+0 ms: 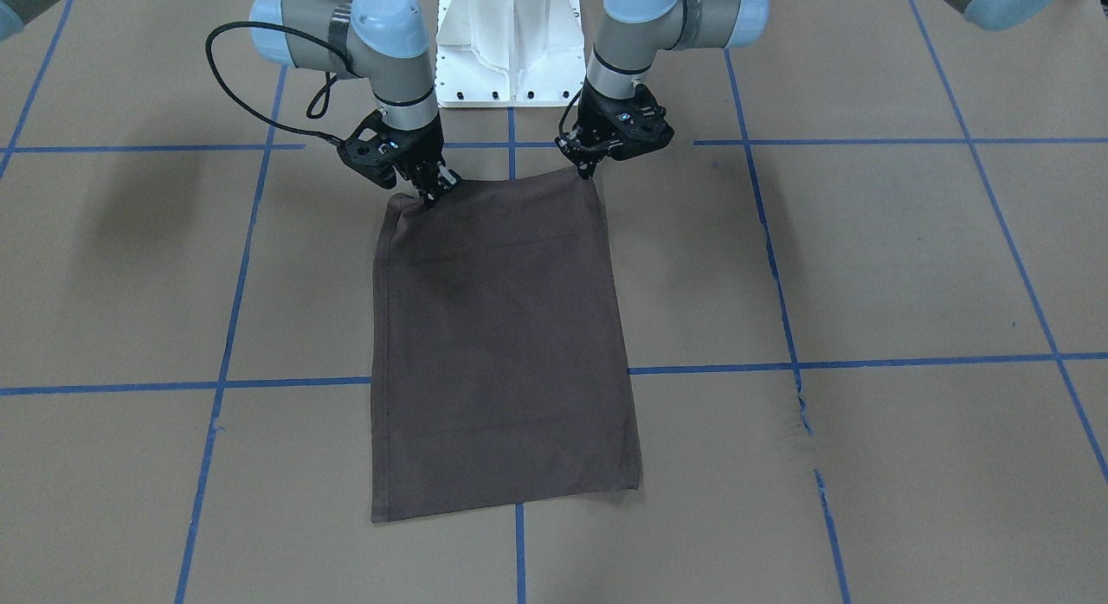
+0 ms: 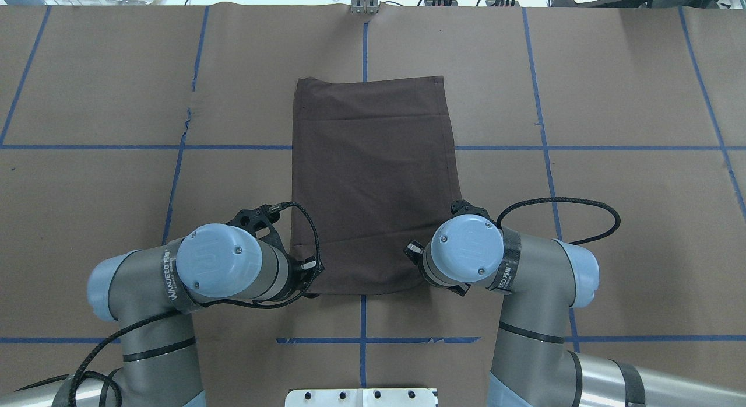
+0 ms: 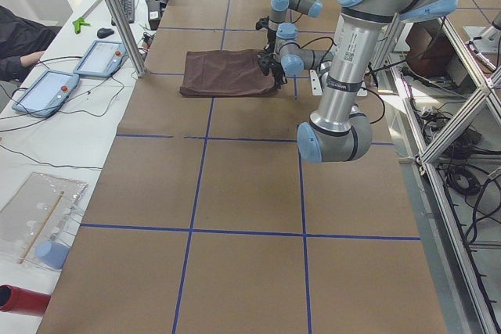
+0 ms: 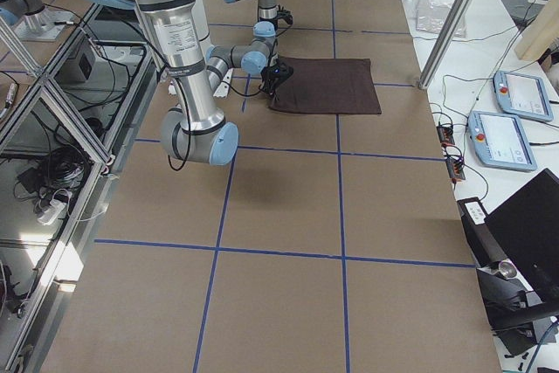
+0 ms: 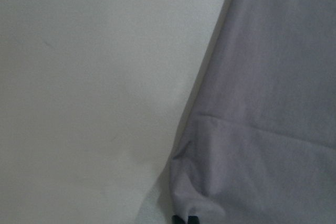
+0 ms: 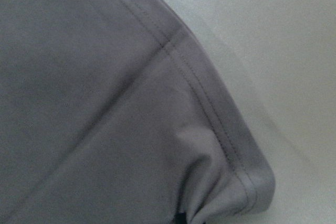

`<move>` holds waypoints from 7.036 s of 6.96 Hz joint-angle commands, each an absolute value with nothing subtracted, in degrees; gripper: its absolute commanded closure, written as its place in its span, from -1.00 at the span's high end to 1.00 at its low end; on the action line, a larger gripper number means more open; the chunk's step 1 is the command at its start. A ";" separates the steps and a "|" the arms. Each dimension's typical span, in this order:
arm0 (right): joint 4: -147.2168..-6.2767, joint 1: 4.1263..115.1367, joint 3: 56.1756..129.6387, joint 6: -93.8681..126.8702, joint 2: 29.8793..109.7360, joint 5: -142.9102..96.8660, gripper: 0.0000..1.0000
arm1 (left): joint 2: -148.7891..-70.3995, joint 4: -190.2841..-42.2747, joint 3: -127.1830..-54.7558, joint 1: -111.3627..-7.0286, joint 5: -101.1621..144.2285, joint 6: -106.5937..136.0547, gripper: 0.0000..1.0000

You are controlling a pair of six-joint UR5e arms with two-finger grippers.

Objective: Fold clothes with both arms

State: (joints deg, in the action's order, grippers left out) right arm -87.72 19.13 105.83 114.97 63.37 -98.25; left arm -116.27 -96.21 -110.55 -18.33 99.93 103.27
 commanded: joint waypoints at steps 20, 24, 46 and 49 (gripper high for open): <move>-64.95 48.33 55.82 88.97 34.89 -117.07 1.00 | -133.07 -117.51 -67.94 -50.43 101.43 72.81 1.00; -71.50 58.93 69.09 67.33 46.51 -126.00 1.00 | -123.30 -116.63 -80.95 -55.17 109.32 60.35 1.00; -87.08 91.58 93.24 1.85 93.87 -133.70 1.00 | -87.54 -89.74 -96.06 -87.89 134.03 -5.71 1.00; -87.01 91.58 93.87 1.85 94.48 -133.15 1.00 | -87.54 -89.91 -96.06 -87.89 134.03 4.10 1.00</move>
State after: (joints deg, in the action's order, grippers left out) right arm -87.05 91.62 93.59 1.85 94.25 -133.11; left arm -87.54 -89.76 -95.94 -87.89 134.07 -0.28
